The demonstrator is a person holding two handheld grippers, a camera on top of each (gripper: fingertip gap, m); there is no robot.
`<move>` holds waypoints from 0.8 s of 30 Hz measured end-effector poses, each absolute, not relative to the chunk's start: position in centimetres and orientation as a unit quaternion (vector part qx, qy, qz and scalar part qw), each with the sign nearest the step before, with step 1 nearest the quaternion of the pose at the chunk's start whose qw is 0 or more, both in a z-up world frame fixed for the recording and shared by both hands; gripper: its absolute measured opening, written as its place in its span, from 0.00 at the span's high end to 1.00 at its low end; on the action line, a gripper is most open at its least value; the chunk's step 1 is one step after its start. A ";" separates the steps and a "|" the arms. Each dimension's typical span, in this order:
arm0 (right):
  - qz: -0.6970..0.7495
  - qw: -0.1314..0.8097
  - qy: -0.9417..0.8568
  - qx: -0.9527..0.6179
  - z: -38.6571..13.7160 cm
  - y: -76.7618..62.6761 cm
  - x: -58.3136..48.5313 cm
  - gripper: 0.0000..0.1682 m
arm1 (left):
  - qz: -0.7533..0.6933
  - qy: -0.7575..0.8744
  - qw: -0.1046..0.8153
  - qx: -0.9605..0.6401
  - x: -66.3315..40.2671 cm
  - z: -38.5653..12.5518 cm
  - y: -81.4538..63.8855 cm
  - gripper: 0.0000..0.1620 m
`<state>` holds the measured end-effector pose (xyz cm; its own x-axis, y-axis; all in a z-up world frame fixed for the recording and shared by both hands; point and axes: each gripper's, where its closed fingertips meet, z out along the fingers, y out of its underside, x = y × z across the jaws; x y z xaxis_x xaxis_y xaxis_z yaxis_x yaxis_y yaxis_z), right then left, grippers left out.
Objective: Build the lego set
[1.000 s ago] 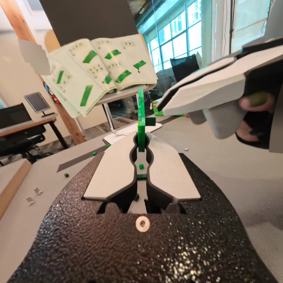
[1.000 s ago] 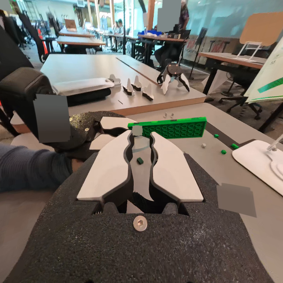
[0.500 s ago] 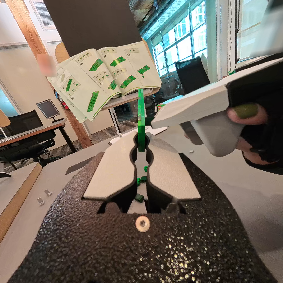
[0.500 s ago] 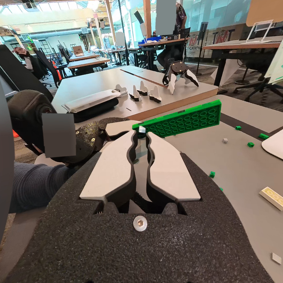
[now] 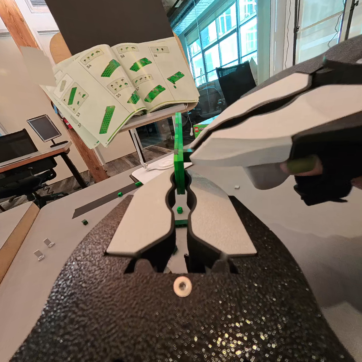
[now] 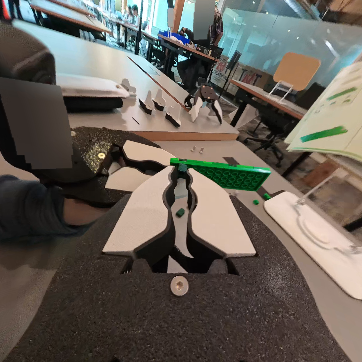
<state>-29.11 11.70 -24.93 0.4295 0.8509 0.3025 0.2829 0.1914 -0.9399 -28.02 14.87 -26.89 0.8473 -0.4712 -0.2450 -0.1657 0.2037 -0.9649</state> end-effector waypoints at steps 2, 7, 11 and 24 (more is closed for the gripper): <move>0.191 0.617 -0.501 -0.575 -25.0 11.8 -29.0 0.96 | -0.109 0.257 0.729 -0.625 -27.9 -27.0 14.9 0.96; 0.110 0.631 -0.534 -0.552 -25.1 11.9 -28.9 0.96 | -0.113 0.257 0.724 -0.630 -27.8 -27.2 14.9 0.96; 0.140 0.615 -0.524 -0.572 -25.2 12.0 -28.9 0.96 | -0.111 0.257 0.722 -0.633 -27.7 -27.4 15.0 0.96; 0.246 0.629 -0.444 -0.589 -24.6 12.6 -27.7 0.90 | -0.090 0.239 0.714 -0.652 -28.9 -28.1 15.9 0.96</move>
